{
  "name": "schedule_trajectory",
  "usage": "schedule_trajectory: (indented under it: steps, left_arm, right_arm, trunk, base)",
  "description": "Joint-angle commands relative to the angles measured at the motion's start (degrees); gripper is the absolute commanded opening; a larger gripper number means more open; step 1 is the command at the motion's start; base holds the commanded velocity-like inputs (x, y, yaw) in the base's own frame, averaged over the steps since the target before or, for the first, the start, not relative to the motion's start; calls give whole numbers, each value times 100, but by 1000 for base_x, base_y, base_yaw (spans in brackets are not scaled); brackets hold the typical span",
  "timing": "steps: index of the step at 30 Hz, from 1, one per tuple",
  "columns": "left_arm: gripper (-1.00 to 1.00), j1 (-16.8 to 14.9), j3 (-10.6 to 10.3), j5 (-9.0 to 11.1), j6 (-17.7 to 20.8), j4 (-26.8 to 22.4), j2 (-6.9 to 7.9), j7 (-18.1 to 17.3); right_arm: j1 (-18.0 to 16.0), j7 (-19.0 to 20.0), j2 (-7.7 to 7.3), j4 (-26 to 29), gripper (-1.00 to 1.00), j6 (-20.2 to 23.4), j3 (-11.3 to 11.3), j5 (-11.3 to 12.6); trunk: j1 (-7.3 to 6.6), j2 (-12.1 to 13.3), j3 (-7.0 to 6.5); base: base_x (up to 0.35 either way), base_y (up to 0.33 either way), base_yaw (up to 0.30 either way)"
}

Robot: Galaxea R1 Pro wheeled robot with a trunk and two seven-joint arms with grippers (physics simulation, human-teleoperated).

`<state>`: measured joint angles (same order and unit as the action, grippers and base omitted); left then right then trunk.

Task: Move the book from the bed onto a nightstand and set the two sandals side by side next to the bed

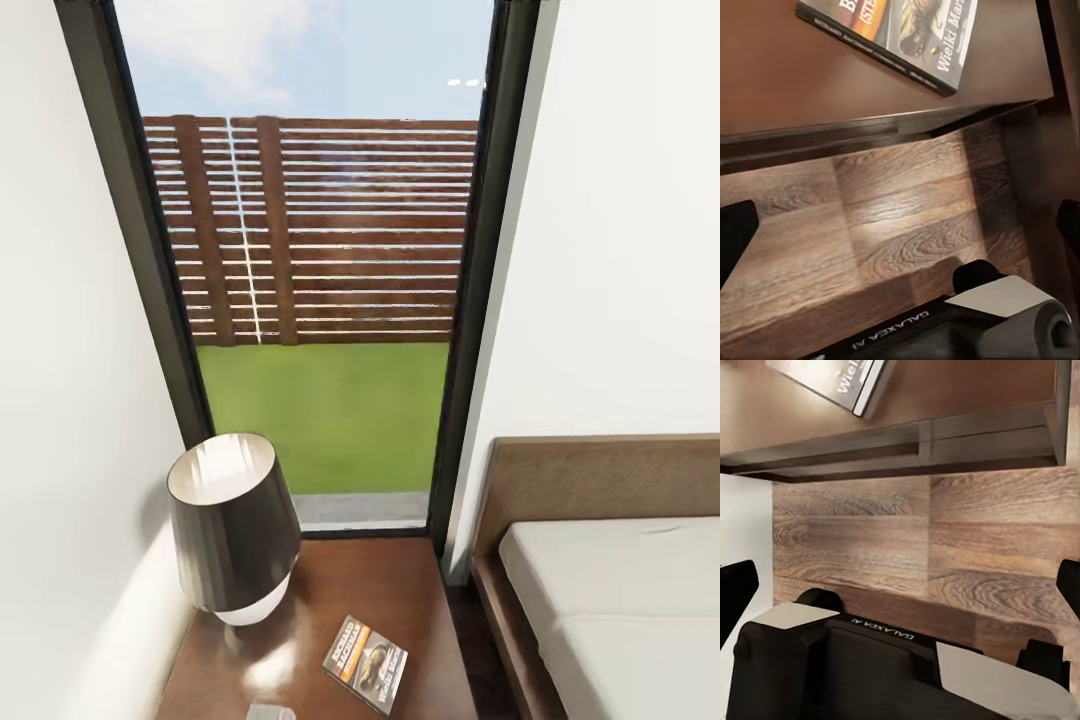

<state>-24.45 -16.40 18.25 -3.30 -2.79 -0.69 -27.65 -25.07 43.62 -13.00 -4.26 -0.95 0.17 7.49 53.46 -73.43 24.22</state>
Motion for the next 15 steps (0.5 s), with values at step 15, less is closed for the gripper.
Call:
schedule_trajectory:
  steps: [15]
  left_arm:
    - [100, 728, -39, 47, -135, 172, 100, 39]
  right_arm:
    - [597, 24, -1, -55, 100, -39, 0, 50]
  trunk:
    - [-330, 599, -264]
  base:
    - [0, 0, 0]
